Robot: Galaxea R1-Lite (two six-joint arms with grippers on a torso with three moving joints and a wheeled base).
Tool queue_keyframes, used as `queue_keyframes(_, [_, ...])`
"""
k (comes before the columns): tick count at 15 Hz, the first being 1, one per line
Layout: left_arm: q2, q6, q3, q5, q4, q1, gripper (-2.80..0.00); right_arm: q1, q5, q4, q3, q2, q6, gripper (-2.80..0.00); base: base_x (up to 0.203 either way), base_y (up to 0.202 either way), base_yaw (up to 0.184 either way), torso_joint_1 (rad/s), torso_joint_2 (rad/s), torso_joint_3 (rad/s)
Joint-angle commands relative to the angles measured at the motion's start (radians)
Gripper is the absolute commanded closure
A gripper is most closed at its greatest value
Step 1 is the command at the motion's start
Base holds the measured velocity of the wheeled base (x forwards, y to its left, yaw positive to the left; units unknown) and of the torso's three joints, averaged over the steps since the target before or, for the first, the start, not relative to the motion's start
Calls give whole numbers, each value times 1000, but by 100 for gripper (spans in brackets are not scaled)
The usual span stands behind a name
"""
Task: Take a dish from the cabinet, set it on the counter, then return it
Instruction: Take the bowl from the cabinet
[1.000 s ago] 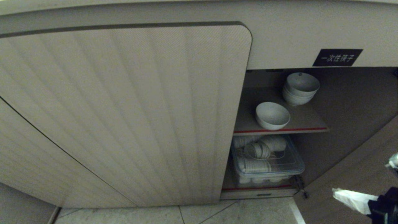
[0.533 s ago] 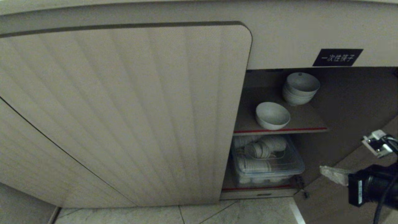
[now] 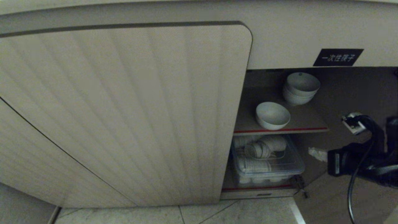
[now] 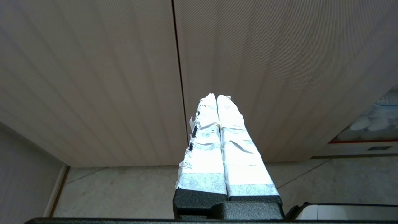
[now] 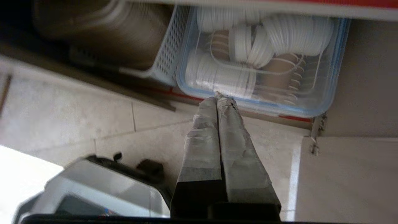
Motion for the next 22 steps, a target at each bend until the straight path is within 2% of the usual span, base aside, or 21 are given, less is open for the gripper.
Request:
queue_keyframes(1, [0, 0, 0, -1, 0, 1, 0, -1, -1, 4, -39, 45, 12, 0, 0, 0, 0, 0, 0, 0])
queue_keyframes(7, [0, 0, 0, -1, 0, 1, 0, -1, -13, 11, -98, 99, 15, 0, 0, 0, 0, 0, 0, 0])
queue_keyframes(15, [0, 0, 0, 0, 0, 0, 0, -1, -17, 95, -229, 157, 50, 0, 0, 0, 0, 0, 0, 0])
queue_keyframes(22, [0, 0, 0, -1, 0, 0, 0, -1, -52, 146, -309, 196, 73, 0, 0, 0, 0, 0, 0, 0])
